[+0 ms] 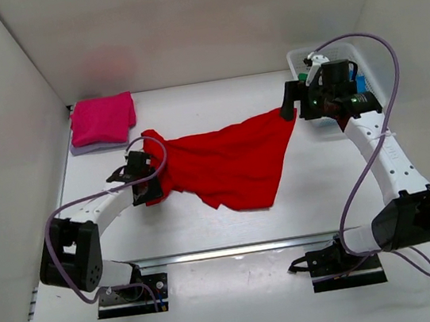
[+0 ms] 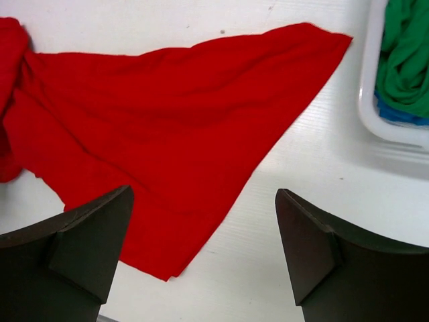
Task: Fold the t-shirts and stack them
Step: Flatten out the tshirt
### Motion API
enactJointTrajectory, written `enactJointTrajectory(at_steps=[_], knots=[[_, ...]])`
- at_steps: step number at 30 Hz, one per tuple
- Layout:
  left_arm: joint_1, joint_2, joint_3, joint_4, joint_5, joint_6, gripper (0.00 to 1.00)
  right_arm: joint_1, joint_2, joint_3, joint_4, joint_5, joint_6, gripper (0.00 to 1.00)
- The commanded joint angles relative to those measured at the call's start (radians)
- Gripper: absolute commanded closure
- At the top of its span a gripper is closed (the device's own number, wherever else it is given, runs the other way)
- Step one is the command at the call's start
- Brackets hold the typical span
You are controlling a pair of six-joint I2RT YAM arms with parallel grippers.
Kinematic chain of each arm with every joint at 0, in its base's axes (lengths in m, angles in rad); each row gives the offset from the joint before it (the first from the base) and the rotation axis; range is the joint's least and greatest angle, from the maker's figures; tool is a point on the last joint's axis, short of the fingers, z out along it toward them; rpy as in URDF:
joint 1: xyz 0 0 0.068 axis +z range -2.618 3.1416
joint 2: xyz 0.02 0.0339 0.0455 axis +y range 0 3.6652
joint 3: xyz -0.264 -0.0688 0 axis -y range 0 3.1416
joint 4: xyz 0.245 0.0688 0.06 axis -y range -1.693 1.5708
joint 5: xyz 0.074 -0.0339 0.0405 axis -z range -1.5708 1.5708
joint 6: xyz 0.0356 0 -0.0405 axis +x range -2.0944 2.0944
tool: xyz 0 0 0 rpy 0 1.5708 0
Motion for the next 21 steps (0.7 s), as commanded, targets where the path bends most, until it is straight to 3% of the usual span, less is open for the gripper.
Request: enactJointTrajectory(at_steps=[1,11,12,14,15,16,17,21], knots=[[0.003,0.026,0.0,0.062,-0.051,-0.019,0.38,-0.002,-0.039,-0.028,0.044,-0.019,0.015,0.16],[0.036,0.085,-0.022,0.075,-0.034,-0.004,0.39,0.002,-0.048,-0.04,0.05,-0.029,0.015,0.17],[0.036,0.095,-0.014,0.069,-0.028,0.001,0.43,-0.002,-0.045,-0.044,0.049,-0.031,0.015,0.17],[0.033,0.112,-0.005,0.07,-0.012,0.001,0.7,0.013,-0.046,-0.044,0.034,-0.035,0.014,0.18],[0.027,0.124,0.012,0.064,-0.012,0.002,0.87,0.019,-0.048,-0.048,0.02,-0.028,0.02,0.18],[0.021,0.137,0.021,0.055,-0.005,0.002,0.96,0.024,-0.049,-0.051,0.012,-0.031,0.024,0.18],[0.019,0.137,0.026,0.049,-0.006,0.004,1.0,0.033,-0.055,-0.069,-0.005,-0.045,0.036,0.18],[0.027,0.063,0.121,-0.02,0.047,0.02,1.0,0.094,-0.083,-0.193,0.007,-0.074,0.076,0.23]])
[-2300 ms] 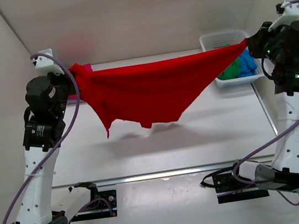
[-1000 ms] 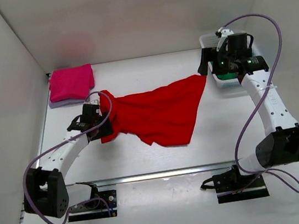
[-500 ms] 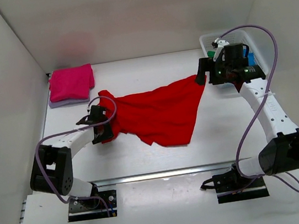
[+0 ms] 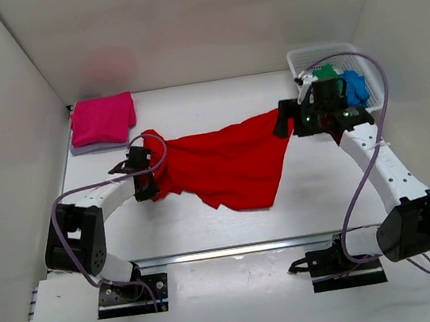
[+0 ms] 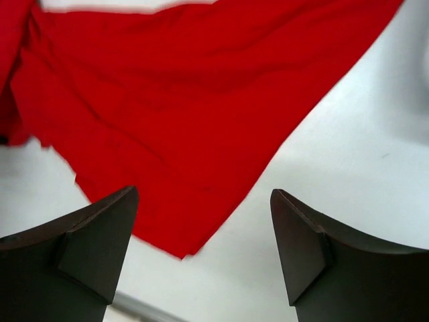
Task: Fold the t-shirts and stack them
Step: Flatten out the tshirt
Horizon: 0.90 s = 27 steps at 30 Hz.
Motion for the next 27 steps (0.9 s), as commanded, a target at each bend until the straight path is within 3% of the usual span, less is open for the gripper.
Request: enactJointTrajectory(at_steps=[1,7,12,22,27], knots=[[0.013,-0.082,0.147,-0.087,0.059,0.02,1.0,0.063,-0.034,-0.107,0.005,-0.044,0.042,0.23],[0.013,-0.128,0.529,-0.279,0.057,0.054,1.0,0.189,-0.073,-0.262,0.055,-0.119,0.05,0.3],[0.039,-0.143,0.694,-0.336,0.06,0.048,1.0,0.356,-0.021,-0.316,0.056,-0.071,0.061,0.31],[0.06,-0.16,0.755,-0.353,0.074,0.052,1.0,0.472,0.073,-0.425,0.119,0.018,0.105,0.27],[0.071,-0.152,0.786,-0.373,0.072,0.057,1.0,0.533,0.142,-0.417,0.121,0.064,0.11,0.31]])
